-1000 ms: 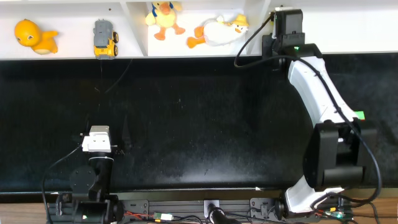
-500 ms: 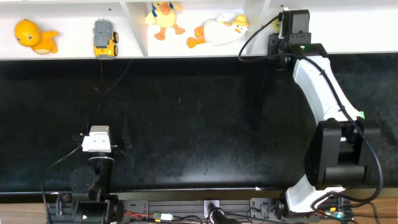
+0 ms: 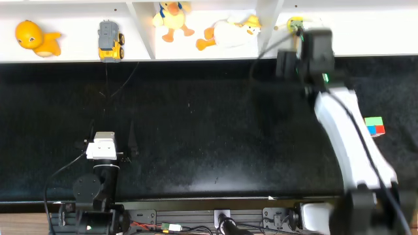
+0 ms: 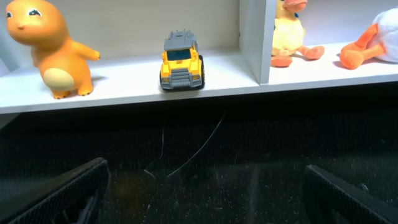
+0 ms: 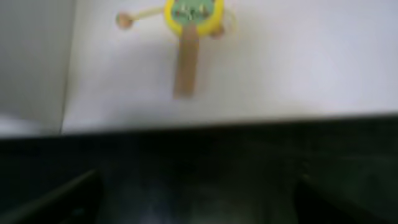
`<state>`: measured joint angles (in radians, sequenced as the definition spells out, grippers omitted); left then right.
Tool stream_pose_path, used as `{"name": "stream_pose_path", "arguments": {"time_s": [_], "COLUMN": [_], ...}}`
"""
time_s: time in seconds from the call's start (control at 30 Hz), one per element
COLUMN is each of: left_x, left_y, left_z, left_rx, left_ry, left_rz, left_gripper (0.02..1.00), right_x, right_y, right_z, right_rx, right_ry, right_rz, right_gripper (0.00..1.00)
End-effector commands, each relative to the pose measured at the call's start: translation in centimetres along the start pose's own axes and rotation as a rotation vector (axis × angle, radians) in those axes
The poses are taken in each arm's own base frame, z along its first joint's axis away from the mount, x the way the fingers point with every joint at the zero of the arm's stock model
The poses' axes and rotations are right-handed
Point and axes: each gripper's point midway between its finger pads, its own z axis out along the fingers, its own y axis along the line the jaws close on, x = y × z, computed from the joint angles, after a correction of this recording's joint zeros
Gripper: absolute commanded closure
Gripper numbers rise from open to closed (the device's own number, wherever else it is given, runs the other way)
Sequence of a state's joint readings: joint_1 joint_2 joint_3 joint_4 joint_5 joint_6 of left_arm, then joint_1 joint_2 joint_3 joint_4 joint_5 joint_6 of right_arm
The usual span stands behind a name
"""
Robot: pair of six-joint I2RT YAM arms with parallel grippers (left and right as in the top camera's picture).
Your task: Store Toys
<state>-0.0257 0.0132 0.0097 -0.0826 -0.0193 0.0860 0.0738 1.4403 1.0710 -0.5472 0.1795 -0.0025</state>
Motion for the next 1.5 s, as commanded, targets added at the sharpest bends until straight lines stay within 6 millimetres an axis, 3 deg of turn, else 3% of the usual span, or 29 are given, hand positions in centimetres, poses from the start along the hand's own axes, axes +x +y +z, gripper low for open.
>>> {"name": "stream_pose_path", "arguments": {"time_s": [0.03,0.17,0.33,0.5,0.63,0.77,0.87,1.0,1.1,1.2,1.3,1.5], "left_x": [-0.1,-0.1,-0.1,-0.1,-0.1,-0.1,-0.1,-0.1,-0.1,-0.1,-0.1,-0.1], "left_y": [0.0,0.0,0.0,0.0,0.0,0.0,0.0,0.0,0.0,0.0,0.0,0.0], "left_z": [0.0,0.0,0.0,0.0,0.0,0.0,0.0,0.0,0.0,0.0,0.0,0.0], "left_rx": [0.001,0.001,0.001,0.001,0.002,0.001,0.001,0.001,0.001,0.001,0.001,0.001], "left_ry": [-0.007,-0.007,-0.007,-0.007,-0.007,-0.007,-0.007,-0.007,-0.007,-0.007,-0.007,-0.007], "left_rz": [0.018,0.018,0.018,0.018,0.018,0.018,0.018,0.018,0.018,0.018,0.018,0.018], "left_gripper": [0.02,0.02,0.02,0.02,0.02,0.02,0.02,0.02,0.02,0.02,0.02,0.02], "right_x": [4.0,8.0,10.4,10.3,8.2,8.7,10.4,12.7,14.8,17.2,18.7,18.6], "right_y": [-0.6,-1.3,-1.6,-1.5,-1.4,-5.9,-10.7,-16.6,-19.8,-21.7,-21.9,-21.9], "right_z": [-3.6,-6.0,-7.0,-6.7,-6.3,-6.1,-6.5,-7.7,-9.0,-9.6,-8.8,-6.1], "right_rx": [-0.005,0.002,0.008,0.004,-0.005,0.077,0.13,0.158,0.169,0.157,0.077,-0.071], "right_ry": [0.017,0.121,0.212,0.204,0.111,0.143,0.205,0.235,0.262,0.314,0.326,0.329], "right_rz": [-0.004,-0.019,-0.033,-0.031,-0.019,-0.097,-0.138,-0.141,-0.167,-0.19,-0.145,-0.078], "right_gripper": [0.005,0.005,0.007,0.005,0.003,0.001,0.08,0.095,0.099,0.112,0.108,0.112]}}
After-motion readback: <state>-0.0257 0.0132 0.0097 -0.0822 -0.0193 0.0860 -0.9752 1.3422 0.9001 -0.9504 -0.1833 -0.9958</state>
